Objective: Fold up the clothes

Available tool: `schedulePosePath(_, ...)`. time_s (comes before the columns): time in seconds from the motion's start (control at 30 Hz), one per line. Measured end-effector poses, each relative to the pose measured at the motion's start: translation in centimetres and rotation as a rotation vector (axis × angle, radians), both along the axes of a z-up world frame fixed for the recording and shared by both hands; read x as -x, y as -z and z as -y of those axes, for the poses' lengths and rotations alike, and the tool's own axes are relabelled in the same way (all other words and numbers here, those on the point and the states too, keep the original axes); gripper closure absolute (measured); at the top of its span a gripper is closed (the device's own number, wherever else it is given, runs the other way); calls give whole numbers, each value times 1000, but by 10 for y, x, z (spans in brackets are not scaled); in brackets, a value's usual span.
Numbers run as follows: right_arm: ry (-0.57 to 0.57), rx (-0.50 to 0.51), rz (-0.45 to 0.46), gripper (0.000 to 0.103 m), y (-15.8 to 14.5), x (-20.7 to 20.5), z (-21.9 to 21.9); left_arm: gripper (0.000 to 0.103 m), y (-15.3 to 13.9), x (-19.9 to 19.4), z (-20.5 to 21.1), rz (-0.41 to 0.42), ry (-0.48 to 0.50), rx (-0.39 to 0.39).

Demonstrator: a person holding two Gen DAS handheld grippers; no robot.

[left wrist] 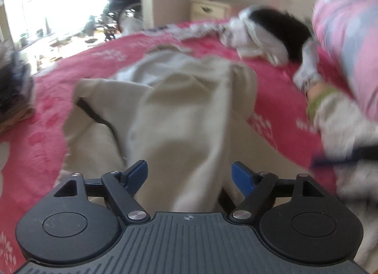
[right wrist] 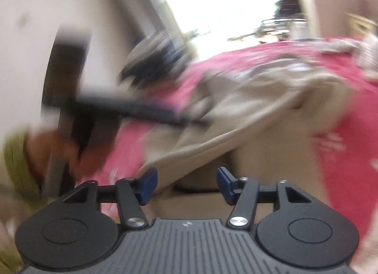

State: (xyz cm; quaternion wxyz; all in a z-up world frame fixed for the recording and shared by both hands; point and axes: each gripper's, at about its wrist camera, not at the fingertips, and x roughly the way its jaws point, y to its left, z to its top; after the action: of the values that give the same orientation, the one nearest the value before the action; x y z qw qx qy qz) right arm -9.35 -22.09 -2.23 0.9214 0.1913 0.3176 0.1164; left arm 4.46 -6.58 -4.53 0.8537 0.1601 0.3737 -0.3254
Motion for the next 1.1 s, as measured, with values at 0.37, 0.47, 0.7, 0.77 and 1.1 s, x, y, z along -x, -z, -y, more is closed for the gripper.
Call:
schedulePosePath(0.37,408,-235,-16,42,44,-31,117,94,23,-16,17,17,-223,-94)
schedulePosePath(0.47,417,-291,-44,46,58,-31,126,96,-3,-9,-9,79,-335,-30)
schedulePosePath(0.7,397,-267,-17,51,67,-32,119,97,-51,22,-151,21,-791,153)
schedulePosePath(0.77,379,-232,-26,52,67,-33,111,97,-46,33,-193,-61,-910,164)
schedulePosePath(1.1,241,-71,-45,52,48,-51,56,71,-64,84,-260,-153,-881,191)
